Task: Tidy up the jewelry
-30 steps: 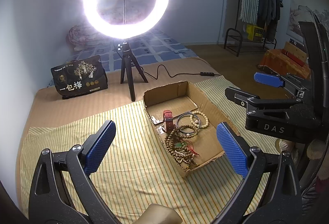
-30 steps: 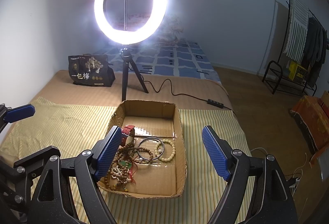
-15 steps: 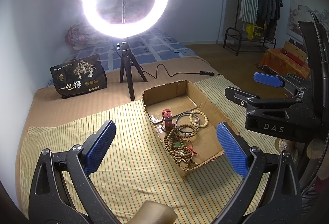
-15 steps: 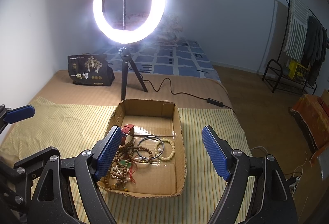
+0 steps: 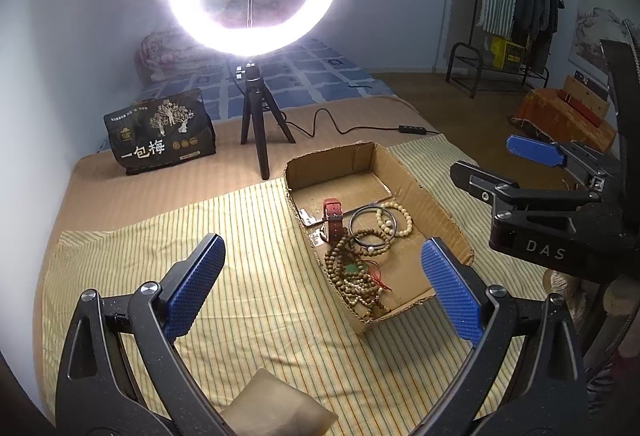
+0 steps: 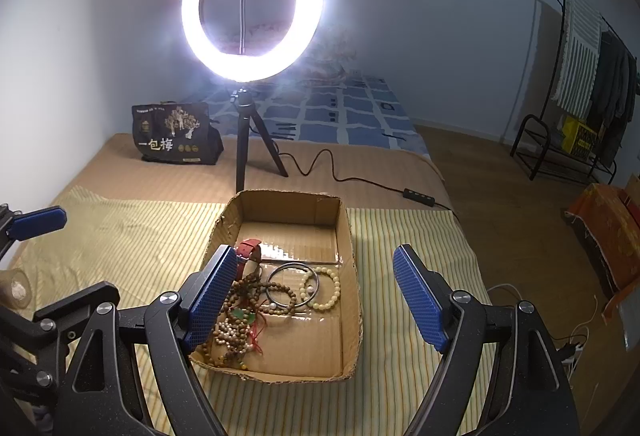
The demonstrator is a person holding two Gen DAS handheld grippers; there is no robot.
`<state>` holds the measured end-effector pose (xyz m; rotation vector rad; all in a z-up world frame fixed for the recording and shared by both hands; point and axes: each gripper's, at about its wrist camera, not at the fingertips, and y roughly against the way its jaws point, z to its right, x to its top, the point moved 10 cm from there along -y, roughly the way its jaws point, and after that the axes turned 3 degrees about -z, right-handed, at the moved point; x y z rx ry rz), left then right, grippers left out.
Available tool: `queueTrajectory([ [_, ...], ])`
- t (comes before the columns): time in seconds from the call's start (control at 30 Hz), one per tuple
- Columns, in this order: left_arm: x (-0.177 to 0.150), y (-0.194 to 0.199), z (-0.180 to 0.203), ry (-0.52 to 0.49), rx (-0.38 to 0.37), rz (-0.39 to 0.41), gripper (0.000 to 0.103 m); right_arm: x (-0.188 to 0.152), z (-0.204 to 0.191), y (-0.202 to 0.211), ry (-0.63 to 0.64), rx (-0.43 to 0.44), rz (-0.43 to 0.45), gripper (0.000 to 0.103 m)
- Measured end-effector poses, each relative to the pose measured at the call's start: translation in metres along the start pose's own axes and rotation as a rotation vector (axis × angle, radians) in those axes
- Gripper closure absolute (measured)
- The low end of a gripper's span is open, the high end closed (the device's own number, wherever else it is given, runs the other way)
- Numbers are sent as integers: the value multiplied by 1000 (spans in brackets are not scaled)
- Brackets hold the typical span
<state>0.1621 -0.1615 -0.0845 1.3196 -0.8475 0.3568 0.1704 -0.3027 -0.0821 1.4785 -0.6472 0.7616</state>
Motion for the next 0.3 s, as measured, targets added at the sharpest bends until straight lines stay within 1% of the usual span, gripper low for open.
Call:
queueTrajectory([
  [0.1, 0, -1, 0, 0, -2, -3, 3, 0, 0, -1, 0, 0, -5, 23],
  [0.17, 2, 3, 0, -6, 9, 19, 3, -1, 0, -1, 2, -1, -8, 23],
  [0.3, 5, 6, -2, -1, 24, 35, 3, -1, 1, -3, 4, -3, -14, 23],
])
